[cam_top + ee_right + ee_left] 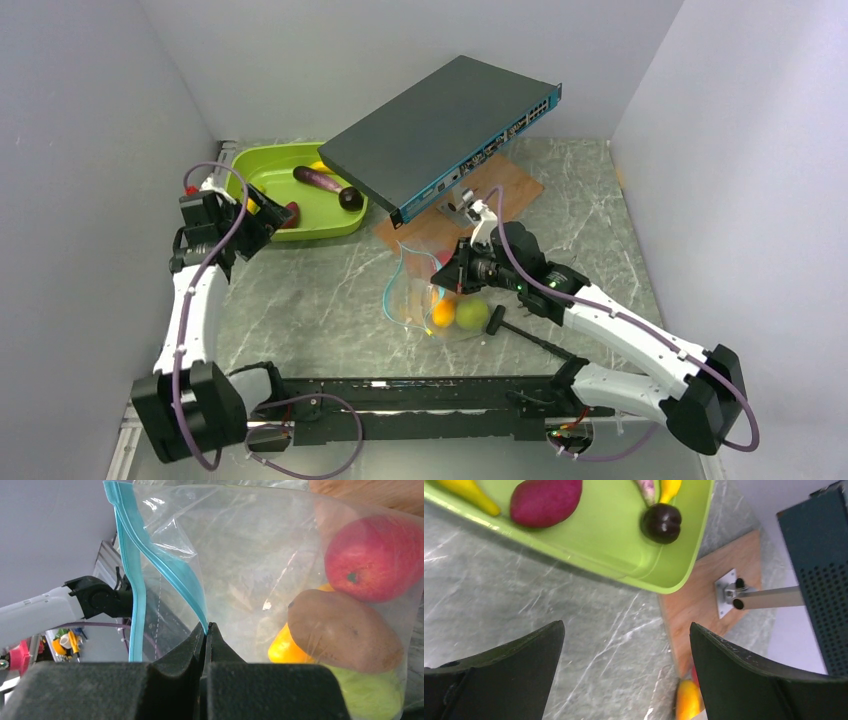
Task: Place the food in the zip-top bag and seal the zipper
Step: Pick up the fake vegetable from the bin.
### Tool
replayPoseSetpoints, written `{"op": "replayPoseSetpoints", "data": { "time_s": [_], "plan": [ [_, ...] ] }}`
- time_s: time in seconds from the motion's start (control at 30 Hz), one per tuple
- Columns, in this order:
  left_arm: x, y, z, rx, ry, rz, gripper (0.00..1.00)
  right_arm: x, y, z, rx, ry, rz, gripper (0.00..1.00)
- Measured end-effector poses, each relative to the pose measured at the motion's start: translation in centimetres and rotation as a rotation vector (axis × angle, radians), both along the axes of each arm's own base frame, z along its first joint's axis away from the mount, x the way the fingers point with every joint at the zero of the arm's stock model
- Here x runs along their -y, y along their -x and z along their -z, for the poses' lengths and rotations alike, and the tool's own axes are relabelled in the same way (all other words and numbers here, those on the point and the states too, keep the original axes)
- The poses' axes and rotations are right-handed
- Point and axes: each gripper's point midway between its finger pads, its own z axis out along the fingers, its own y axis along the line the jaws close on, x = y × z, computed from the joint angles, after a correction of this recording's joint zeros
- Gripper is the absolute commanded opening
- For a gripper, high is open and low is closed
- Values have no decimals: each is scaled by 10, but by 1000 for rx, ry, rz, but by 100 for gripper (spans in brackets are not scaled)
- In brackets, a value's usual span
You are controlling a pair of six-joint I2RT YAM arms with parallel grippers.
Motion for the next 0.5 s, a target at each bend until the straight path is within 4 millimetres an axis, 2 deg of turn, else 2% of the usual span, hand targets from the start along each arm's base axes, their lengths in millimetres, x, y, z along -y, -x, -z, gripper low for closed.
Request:
{"op": "replayPoseSetpoints", "data": {
  "time_s": [0.13, 0.3, 0.37, 0.5],
  "plan": [
    [0, -31, -5, 37, 113, -9, 100, 4, 0, -1, 23, -9, 14, 0],
    [-9, -91, -17, 79, 262, -90, 99, 6, 1, -2, 43, -10, 12, 0],
    [-12, -111, -8, 77, 323, -139, 98, 6, 1, -3, 51, -8, 8, 0],
    [-11, -137, 19, 51, 387, -226, 98, 7, 1, -6, 67, -11, 3, 0]
  ]
}}
